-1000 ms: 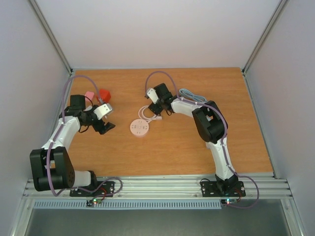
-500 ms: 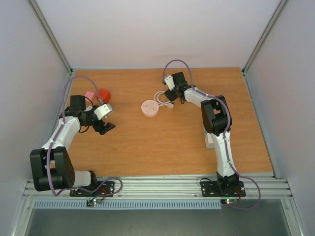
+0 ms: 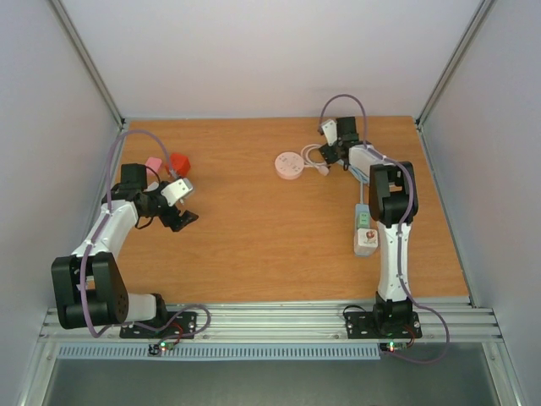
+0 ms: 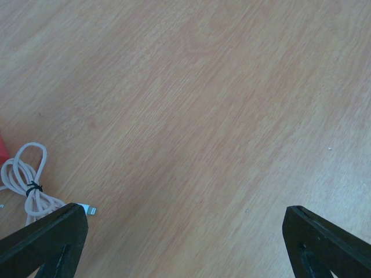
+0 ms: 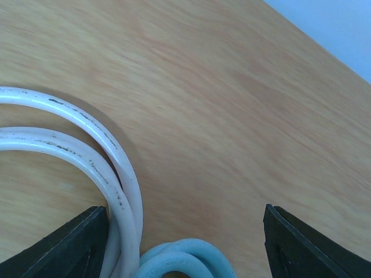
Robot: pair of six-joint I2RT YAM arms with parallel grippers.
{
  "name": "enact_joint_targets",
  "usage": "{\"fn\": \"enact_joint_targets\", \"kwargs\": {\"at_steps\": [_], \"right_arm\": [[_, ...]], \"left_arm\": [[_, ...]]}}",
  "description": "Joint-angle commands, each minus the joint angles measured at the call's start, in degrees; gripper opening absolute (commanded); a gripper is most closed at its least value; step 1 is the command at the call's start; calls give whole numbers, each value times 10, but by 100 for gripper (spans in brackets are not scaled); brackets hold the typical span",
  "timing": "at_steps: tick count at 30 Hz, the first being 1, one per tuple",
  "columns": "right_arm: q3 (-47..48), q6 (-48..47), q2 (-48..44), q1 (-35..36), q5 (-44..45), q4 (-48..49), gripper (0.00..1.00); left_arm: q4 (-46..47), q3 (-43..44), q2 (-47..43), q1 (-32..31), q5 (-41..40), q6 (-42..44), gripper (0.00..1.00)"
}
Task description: Pull the plug off the socket
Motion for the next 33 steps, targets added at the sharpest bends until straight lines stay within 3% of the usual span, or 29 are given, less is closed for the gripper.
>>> {"fn": "enact_joint_targets", "kwargs": {"at_steps": [1, 12, 21, 28, 33], "right_arm": [[-1, -36, 29, -65, 50, -29, 74], [-12, -26, -33, -143, -9, -64, 75], [-70, -23, -186, -165, -168, -138, 79], [-129, -95, -309, -208, -266, -240, 79], [-211, -181, -381, -250, -286, -292, 77]], "left_arm": [[14, 11, 5, -3, 15, -7, 94], [10, 27, 18, -12, 20, -17, 94], [2, 32, 17, -13, 20, -17, 94], [-2, 35, 14, -13, 33, -21, 94], [-12, 44, 29, -14, 48, -24, 97]]}}
